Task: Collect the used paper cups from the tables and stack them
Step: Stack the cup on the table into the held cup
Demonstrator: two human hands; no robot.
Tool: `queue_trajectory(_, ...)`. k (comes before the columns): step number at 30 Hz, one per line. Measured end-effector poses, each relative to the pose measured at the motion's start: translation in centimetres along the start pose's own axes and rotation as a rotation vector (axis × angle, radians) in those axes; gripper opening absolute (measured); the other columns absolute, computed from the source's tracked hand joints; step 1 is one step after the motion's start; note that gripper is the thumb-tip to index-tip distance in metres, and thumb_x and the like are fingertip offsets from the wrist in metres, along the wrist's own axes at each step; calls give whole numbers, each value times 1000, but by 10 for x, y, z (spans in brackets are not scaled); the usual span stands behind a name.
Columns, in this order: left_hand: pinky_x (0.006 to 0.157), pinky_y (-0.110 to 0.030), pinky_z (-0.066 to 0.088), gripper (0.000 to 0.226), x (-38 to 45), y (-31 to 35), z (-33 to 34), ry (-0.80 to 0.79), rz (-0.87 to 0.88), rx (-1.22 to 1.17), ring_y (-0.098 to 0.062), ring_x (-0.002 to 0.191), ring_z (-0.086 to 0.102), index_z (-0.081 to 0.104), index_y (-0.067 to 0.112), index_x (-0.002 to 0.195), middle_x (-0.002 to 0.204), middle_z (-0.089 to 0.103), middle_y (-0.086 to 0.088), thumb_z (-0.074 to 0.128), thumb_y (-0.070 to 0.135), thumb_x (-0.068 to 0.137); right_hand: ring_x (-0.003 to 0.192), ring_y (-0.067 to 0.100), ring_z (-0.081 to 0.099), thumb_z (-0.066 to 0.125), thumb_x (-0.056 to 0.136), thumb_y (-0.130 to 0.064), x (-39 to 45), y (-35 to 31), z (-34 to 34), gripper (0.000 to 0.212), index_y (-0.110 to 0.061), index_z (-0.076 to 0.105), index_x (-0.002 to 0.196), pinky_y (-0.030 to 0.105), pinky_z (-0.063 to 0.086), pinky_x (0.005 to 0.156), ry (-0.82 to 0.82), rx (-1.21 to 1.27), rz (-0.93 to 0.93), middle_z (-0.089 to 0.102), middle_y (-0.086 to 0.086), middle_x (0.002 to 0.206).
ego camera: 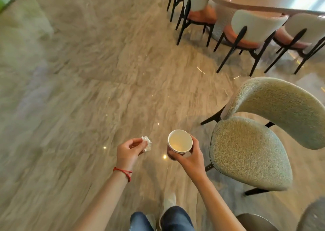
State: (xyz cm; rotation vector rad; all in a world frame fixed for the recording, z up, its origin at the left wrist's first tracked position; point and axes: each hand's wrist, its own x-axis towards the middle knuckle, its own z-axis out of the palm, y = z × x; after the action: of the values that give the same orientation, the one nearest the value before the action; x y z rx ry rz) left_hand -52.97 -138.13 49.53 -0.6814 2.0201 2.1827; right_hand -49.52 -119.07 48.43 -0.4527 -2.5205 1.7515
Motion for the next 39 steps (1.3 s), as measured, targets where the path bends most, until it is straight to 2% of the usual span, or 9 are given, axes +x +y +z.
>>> queue_trajectory(4,55,-11,51,12,41,10,18,-19,2,15,-7,63,65,69,5,85,74,69,-6,73,2,74,98,-19,47,87,60,-30,47,-6,2,67,-50,39,104,0,39,73,-2,7,16,55,-20,106)
queue_trajectory(6,56,-12,52,11,66,16,31,-26,4,20,-9,65,66,69,8,83,75,70,-7,74,4,74,99,-18,47,86,60,-30,75,-7,2,68,-49,39,106,2,40,75,-3,6,14,55,-20,107)
queue_trajectory(10,55,-12,52,11,126,38,62,-25,16,6,-5,60,67,68,10,80,71,70,-3,72,2,75,101,-13,49,86,61,-32,147,-13,1,71,-40,41,115,6,43,73,4,37,8,55,-19,108)
queue_trajectory(15,52,-11,51,11,199,68,106,-36,25,8,-1,57,66,67,10,79,58,70,7,71,1,75,95,-21,47,86,61,-30,238,-18,-3,63,-47,43,104,-2,38,70,2,45,15,55,-21,104)
queue_trajectory(21,56,-15,53,12,287,85,151,-52,70,29,-8,65,69,69,16,78,70,72,0,75,7,72,94,-21,47,86,61,-28,330,-12,1,63,-48,43,102,-2,38,70,22,77,22,55,-21,104)
queue_trajectory(25,53,-14,51,13,344,101,188,-87,43,19,-5,61,67,70,8,82,66,71,1,75,3,71,97,-16,49,86,62,-29,392,-16,-1,65,-50,41,104,5,43,71,29,87,36,55,-21,107)
queue_trajectory(29,54,-13,52,12,416,119,226,-119,33,37,-5,60,67,69,10,78,69,70,-2,75,3,72,95,-21,46,86,62,-26,469,-21,5,65,-49,41,104,0,40,70,71,108,54,54,-22,105)
queue_trajectory(35,54,-13,51,11,534,141,277,-175,23,97,-4,59,65,69,13,76,72,69,-4,74,3,73,95,-21,47,86,62,-28,587,-22,24,66,-49,41,106,5,42,69,124,91,77,55,-25,102)
queue_trajectory(39,53,-12,51,10,604,165,318,-222,17,117,-5,59,65,69,8,80,73,68,-5,73,2,74,94,-21,49,86,62,-22,656,-30,23,64,-46,45,104,0,40,70,183,122,71,56,-22,103)
